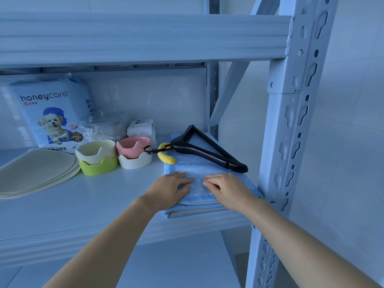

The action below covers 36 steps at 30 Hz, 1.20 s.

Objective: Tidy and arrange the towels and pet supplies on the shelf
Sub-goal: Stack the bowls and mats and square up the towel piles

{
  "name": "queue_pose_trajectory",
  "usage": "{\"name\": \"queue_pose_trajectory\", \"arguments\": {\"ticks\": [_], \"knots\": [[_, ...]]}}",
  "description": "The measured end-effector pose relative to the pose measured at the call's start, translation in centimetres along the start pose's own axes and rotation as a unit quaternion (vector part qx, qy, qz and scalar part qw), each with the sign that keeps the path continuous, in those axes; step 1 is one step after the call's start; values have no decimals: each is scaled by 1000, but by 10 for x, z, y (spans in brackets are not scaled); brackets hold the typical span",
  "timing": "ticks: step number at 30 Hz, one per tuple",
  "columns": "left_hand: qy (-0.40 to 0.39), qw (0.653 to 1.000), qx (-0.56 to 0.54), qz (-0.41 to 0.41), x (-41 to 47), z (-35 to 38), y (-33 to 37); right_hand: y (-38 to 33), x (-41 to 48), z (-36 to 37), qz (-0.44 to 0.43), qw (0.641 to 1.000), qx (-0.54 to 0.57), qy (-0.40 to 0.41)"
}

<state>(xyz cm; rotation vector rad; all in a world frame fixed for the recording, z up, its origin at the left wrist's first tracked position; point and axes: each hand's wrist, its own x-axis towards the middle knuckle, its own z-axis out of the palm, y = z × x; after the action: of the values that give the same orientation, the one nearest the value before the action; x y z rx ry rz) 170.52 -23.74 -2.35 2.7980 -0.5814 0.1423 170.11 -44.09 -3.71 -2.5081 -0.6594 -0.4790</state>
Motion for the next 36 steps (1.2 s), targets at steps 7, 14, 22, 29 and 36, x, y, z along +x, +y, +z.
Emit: {"name": "queue_pose_trajectory", "arguments": {"ticks": [7, 14, 22, 29, 36], "knots": [[1, 1000, 10, 0, 5, -3, -1, 1, 10, -3, -24, 999, -23, 30], [26, 999, 16, -11, 22, -18, -9, -1, 39, -15, -37, 996, -68, 54], [131, 990, 46, 8, 63, -36, -25, -6, 92, -10, -17, 993, -108, 36], [152, 987, 43, 8, 103, -49, -55, 6, 133, -5, 99, 983, -153, -20], [84, 993, 76, -19, 139, -45, -86, 13, 145, 6, 133, 980, -149, -13]]}}
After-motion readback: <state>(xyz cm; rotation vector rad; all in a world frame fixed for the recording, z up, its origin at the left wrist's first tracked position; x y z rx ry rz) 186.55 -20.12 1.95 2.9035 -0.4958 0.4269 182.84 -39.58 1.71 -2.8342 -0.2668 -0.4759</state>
